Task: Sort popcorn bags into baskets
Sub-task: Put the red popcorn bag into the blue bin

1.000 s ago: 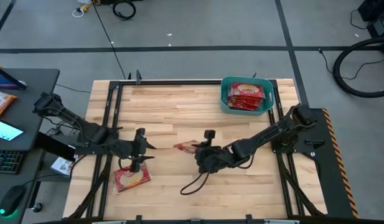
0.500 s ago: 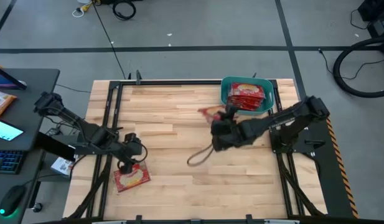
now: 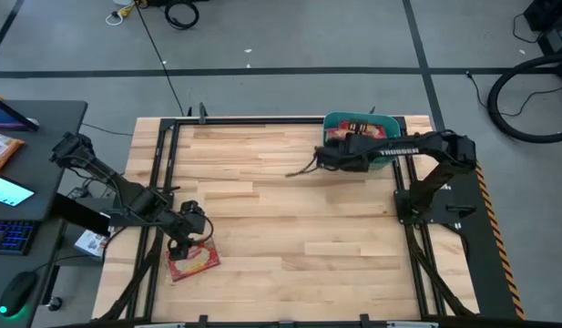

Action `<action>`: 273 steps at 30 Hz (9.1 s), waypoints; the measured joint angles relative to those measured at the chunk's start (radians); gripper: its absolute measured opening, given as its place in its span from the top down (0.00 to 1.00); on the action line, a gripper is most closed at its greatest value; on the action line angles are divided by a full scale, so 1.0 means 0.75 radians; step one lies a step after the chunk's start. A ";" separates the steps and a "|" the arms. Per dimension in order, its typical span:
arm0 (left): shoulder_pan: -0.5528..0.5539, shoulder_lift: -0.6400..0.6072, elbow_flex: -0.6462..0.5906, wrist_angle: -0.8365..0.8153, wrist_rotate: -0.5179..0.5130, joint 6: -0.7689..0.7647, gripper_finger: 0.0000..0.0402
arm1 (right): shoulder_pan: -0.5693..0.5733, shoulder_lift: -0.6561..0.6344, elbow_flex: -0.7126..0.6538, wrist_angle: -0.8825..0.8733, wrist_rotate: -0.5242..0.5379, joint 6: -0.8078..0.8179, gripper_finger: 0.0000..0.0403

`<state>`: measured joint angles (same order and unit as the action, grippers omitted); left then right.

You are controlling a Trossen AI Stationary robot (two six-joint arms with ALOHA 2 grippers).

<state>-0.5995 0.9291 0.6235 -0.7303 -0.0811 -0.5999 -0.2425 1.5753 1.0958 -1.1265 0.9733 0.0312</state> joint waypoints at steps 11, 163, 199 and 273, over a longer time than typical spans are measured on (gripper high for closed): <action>-0.026 0.001 0.000 0.002 0.033 -0.059 0.54 | -0.292 0.001 -0.069 0.281 -0.182 -0.356 0.83; 0.305 0.503 0.328 0.568 -0.101 0.610 0.96 | 0.931 0.463 0.406 1.159 -0.456 -0.054 0.71; 0.349 -0.138 -0.194 0.833 -0.177 0.712 0.69 | 0.310 -0.032 0.583 -0.336 -0.275 0.420 0.91; 0.517 -0.227 -0.249 0.838 -0.039 0.689 0.69 | -0.483 0.205 0.540 -0.023 -0.713 0.094 0.69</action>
<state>-0.2115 0.7586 0.4366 -0.1020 -0.1100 -0.0829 -0.6050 1.7290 1.5009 -1.1440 0.4385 0.1019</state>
